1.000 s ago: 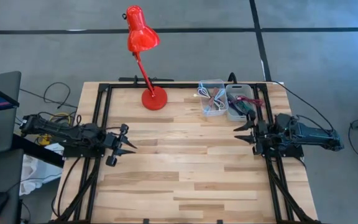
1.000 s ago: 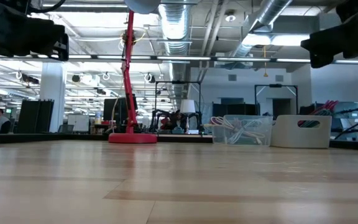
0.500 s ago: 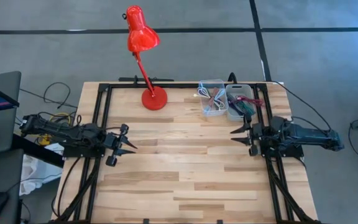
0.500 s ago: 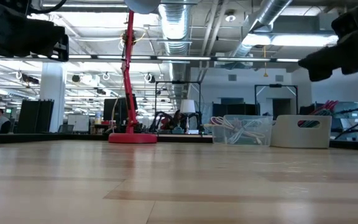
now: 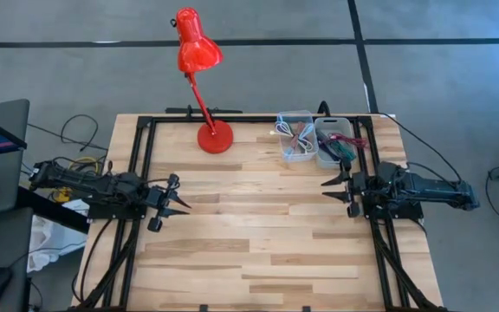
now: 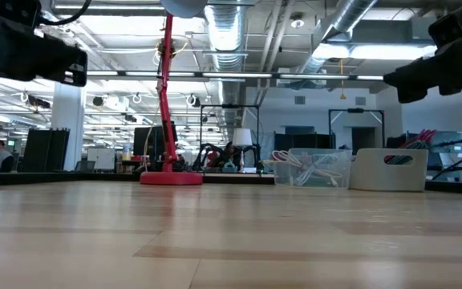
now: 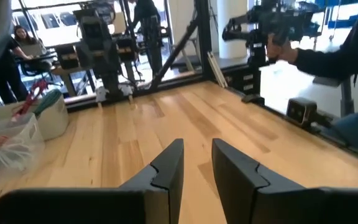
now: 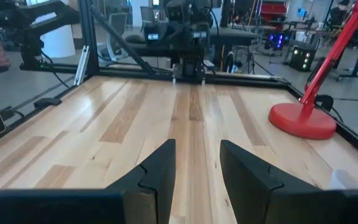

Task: Pick & Place USB Port
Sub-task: Return to Home Position

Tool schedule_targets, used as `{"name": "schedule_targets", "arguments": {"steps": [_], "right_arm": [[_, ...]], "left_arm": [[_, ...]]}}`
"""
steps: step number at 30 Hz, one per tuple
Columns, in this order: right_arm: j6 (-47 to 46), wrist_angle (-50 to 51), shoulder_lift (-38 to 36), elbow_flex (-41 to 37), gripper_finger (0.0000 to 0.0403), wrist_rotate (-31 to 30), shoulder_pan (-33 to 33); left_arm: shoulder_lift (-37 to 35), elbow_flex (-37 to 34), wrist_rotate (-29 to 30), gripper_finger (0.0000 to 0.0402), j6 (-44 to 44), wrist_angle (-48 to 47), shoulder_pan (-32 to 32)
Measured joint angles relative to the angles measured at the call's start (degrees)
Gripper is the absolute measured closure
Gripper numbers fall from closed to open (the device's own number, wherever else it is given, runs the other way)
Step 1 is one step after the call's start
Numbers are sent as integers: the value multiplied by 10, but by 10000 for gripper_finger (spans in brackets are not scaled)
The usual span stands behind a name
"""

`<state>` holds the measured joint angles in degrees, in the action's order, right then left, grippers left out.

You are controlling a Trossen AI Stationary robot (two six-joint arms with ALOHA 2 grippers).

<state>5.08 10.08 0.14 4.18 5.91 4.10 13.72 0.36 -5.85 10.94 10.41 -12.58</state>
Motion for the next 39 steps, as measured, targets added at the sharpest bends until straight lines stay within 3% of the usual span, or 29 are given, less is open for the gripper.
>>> {"name": "schedule_targets", "arguments": {"steps": [9, 13, 39], "right_arm": [[-3, 79, 0, 35, 285, -5, 0], [3, 75, 0, 37, 285, -34, 0], [-17, 57, 0, 37, 285, -28, 0]], "left_arm": [[-114, 74, 0, 318, -9, -189, 0], [-137, 81, 0, 318, 2, -217, 0], [-133, 9, -13, 318, 3, -108, -2]]}}
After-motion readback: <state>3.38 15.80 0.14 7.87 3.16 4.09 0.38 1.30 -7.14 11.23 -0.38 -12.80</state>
